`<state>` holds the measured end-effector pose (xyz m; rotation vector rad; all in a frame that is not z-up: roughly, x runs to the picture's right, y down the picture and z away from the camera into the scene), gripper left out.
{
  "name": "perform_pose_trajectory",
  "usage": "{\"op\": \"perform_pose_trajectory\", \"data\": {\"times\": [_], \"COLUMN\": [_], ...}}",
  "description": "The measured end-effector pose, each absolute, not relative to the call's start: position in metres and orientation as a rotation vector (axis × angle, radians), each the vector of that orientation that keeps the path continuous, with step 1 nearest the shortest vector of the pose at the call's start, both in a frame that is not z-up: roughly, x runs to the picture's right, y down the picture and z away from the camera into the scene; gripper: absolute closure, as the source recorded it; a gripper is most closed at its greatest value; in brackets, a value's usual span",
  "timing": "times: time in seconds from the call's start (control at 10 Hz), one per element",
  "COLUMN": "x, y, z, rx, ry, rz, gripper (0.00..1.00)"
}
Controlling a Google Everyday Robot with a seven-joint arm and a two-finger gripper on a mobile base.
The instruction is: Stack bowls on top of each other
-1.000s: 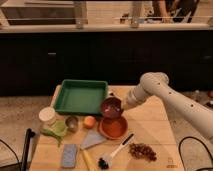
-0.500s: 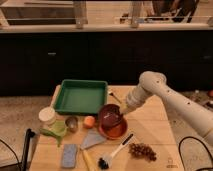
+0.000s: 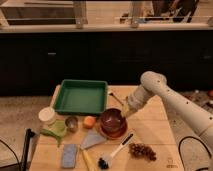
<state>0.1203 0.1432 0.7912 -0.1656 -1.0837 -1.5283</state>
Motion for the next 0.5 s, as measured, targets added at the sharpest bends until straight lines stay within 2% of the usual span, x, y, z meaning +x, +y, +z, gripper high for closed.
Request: {"op": "perform_pose_trajectory", "data": {"times": [0.1,0.4,0.5], "x": [0.1255,0.1304,0.1304], "y": [0.1458,0.1499,0.1496], "z": [0.7922,0.7936,0.7956], "rx": [-0.169,-0.179,-0.175], "ry": [-1.085,-1.080,-1.072], "rz": [-1.541,-1.555,-1.564], "gripper": [0.65,0.40,0.27]}}
